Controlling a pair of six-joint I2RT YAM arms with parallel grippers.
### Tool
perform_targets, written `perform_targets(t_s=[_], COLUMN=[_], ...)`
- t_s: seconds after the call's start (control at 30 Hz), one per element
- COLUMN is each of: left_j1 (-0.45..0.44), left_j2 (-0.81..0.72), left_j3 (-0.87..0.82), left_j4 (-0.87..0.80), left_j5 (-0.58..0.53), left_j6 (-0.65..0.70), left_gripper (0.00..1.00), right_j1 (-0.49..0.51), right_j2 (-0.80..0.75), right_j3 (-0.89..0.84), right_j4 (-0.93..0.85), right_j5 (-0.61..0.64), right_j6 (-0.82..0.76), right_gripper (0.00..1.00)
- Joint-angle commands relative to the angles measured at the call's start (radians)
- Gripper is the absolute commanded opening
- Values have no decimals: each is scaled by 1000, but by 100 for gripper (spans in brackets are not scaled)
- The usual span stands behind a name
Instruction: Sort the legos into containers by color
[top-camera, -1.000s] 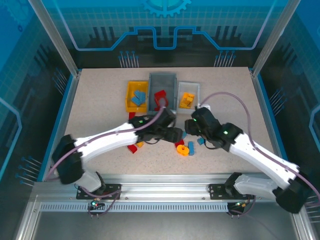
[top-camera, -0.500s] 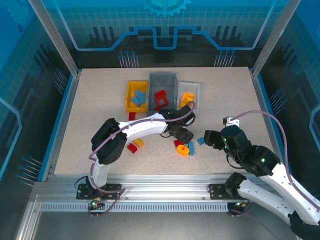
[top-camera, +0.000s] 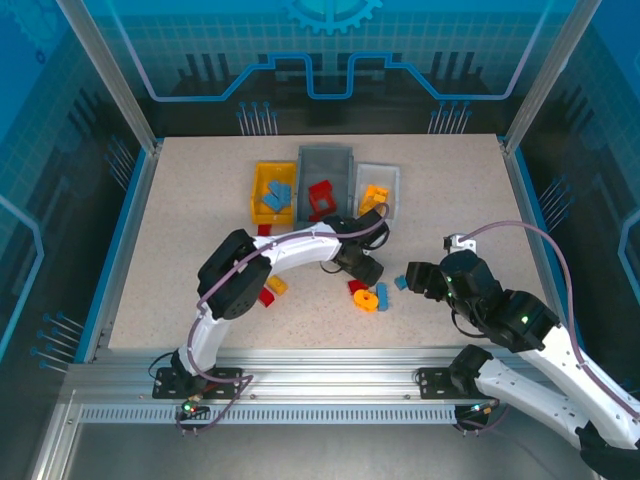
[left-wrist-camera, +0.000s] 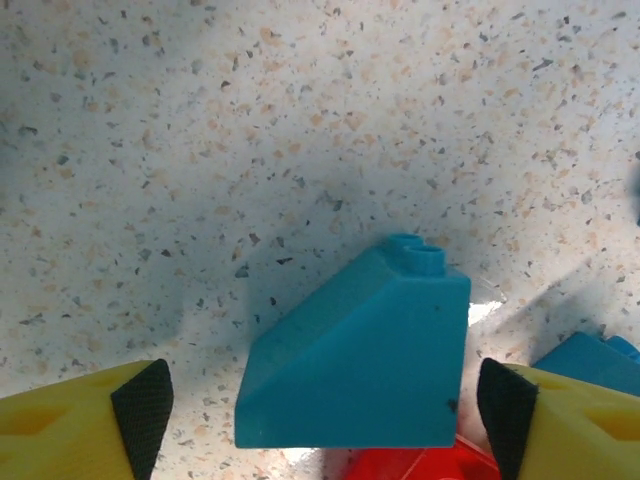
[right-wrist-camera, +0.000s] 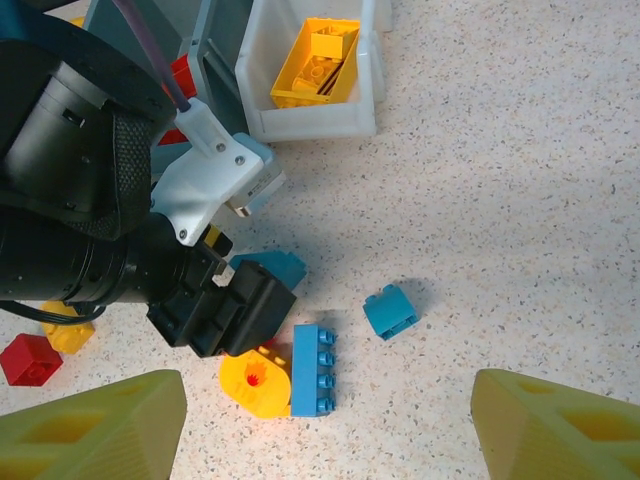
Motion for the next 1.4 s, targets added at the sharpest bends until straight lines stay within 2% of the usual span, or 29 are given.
perform_targets(t_s=[0.0, 0.17, 0.4, 0.53, 0.67, 0.8, 0.93, 1.0, 1.17, 1.37], left_j1=[6, 6, 5, 5, 34, 137, 308, 402, 578, 659], left_j2=[29, 40, -1, -104, -287, -464, -555, -556, -445, -189], left_j3=[22, 13, -10, -61, -145, -224, -263, -251, -157, 74], left_j4=[18, 39, 67, 75, 63, 33, 10, -3, 24, -18], left_j5=[58, 89, 61, 14, -7, 18, 64, 89, 171, 156], left_j6=[12, 6, 6, -14, -56, -96, -90, -82, -80, -100], left_gripper=[77, 64, 51, 47, 47, 47, 47, 48, 48, 46], right_j1=[-5, -5, -7, -7, -9, -7, 2, 41, 178, 238], right_j2=[-4, 3, 10, 8, 14, 65, 191, 286, 520, 718], right_j3=[0, -8, -17, -24, -30, -33, -27, 8, 164, 274], right_j4=[-20, -14, 2, 19, 55, 135, 296, 390, 497, 579], right_j5=[-13, -15, -21, -36, -61, -135, -308, -381, -341, -258], right_j6=[17, 24, 18, 5, -28, -78, -161, -217, -288, -249], right_gripper=[75, 75, 74, 73, 73, 73, 73, 72, 72, 70])
